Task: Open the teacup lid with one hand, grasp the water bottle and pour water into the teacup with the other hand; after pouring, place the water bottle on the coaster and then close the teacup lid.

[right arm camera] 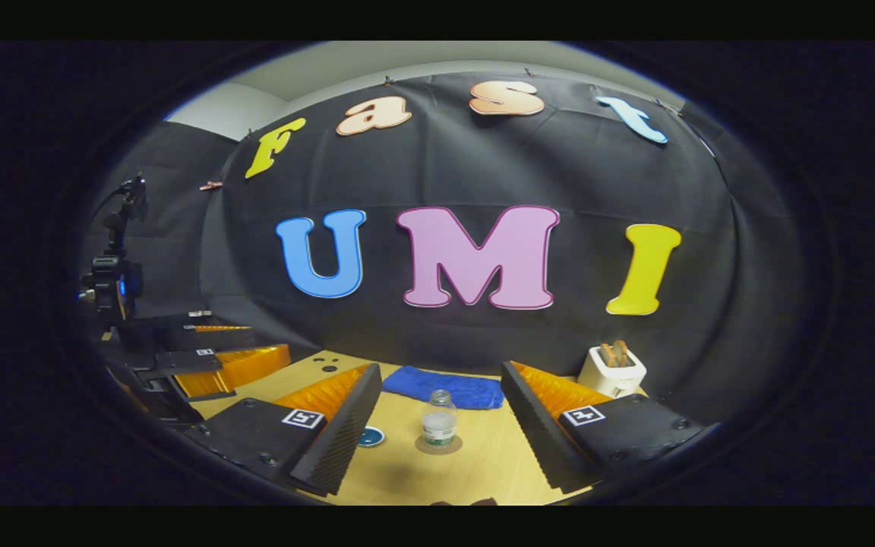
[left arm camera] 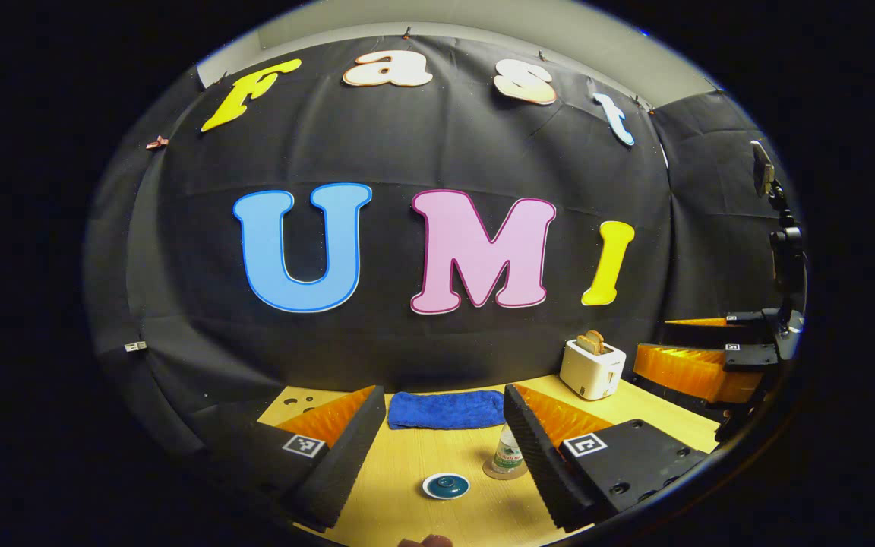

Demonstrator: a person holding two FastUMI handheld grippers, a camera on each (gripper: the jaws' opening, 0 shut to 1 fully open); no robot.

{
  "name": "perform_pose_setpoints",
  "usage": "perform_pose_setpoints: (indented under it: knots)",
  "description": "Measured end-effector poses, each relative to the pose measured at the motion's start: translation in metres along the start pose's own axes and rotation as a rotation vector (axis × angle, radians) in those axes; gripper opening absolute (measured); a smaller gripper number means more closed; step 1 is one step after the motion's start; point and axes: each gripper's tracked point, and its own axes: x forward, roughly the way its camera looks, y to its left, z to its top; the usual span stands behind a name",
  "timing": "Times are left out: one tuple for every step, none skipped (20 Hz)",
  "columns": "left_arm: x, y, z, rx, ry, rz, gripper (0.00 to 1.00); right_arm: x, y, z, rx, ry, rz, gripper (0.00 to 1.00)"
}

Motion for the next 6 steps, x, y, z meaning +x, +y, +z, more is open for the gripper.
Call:
perform_pose_setpoints:
  knots:
    - [-0.002,-0.004,0.0,0.002,0.005,-0.003,0.98,-0.001,-0.004,0.002,0.004,-0.002,-0.003,0.97]
    - [-0.004,-0.007,0.001,0.004,0.007,-0.007,0.98,-0.004,-0.005,0.005,0.007,-0.006,-0.003,0.97]
    - [-0.004,-0.011,0.002,0.003,0.008,-0.007,0.98,-0.005,-0.008,0.006,0.004,-0.007,-0.004,0.97]
    - [-0.005,-0.013,0.002,0.002,0.011,-0.004,0.98,-0.008,-0.015,0.006,-0.002,-0.002,-0.011,0.97]
    - [-0.005,-0.015,0.002,0.001,0.013,0.002,0.98,-0.009,-0.021,0.005,-0.007,0.005,-0.022,0.97]
    - [-0.006,-0.018,0.003,0.002,0.011,0.005,0.98,-0.011,-0.024,0.004,-0.005,0.008,-0.029,0.97]
